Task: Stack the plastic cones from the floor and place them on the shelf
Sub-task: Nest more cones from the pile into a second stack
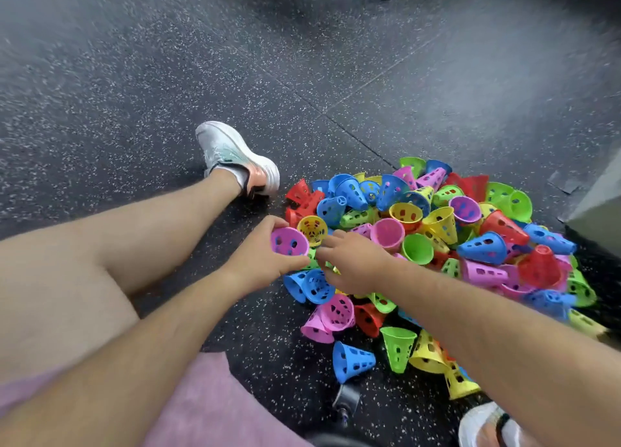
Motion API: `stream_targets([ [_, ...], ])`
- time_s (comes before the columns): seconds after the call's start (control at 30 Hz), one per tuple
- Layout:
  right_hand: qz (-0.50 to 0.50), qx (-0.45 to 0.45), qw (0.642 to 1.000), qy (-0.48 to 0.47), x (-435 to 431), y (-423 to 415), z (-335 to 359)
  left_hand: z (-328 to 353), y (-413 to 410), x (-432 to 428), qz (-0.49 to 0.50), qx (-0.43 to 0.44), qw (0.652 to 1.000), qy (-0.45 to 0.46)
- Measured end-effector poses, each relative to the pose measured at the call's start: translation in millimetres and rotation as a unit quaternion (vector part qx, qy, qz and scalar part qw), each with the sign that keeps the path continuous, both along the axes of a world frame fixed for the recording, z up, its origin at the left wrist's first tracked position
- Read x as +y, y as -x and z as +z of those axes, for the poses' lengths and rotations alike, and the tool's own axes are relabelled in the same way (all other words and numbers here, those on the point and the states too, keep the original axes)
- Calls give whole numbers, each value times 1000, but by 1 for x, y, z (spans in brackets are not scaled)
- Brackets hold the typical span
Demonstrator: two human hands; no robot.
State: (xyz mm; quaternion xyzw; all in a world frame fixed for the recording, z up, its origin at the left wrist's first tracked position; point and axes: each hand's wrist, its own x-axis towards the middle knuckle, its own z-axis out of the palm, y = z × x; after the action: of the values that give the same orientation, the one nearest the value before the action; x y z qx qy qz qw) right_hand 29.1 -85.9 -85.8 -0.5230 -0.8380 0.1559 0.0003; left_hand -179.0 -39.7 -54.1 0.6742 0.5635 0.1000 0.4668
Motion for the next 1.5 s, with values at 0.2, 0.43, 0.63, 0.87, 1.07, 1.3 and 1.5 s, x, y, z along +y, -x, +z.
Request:
stream_targets([
  [0.2,-5,-50,998,33,-23,30,-58,-36,6,7,-73,68,995,25],
  [0.43,-86,-108,988,71,-23,28,-63,-38,4,13,-81,90,992,35],
  [0.63,-92,-144,985,35,-28,27,-75,-38,-1,11,-107,98,988,46],
  [0.87,-145,-5,989,-25,-25,7,-84,-42,14,15,-24,97,994,48],
  [1.07,-238,168,957,-18,-9,-1,-53,-41,4,15,-10,70,997,35],
  [1.3,-259,258,930,-43,3,12,-34,-43,-3,16,-9,11,1000,8],
  [1.5,-243,286,927,-12,8,13,-27,-51,1,18,15,-47,999,10],
])
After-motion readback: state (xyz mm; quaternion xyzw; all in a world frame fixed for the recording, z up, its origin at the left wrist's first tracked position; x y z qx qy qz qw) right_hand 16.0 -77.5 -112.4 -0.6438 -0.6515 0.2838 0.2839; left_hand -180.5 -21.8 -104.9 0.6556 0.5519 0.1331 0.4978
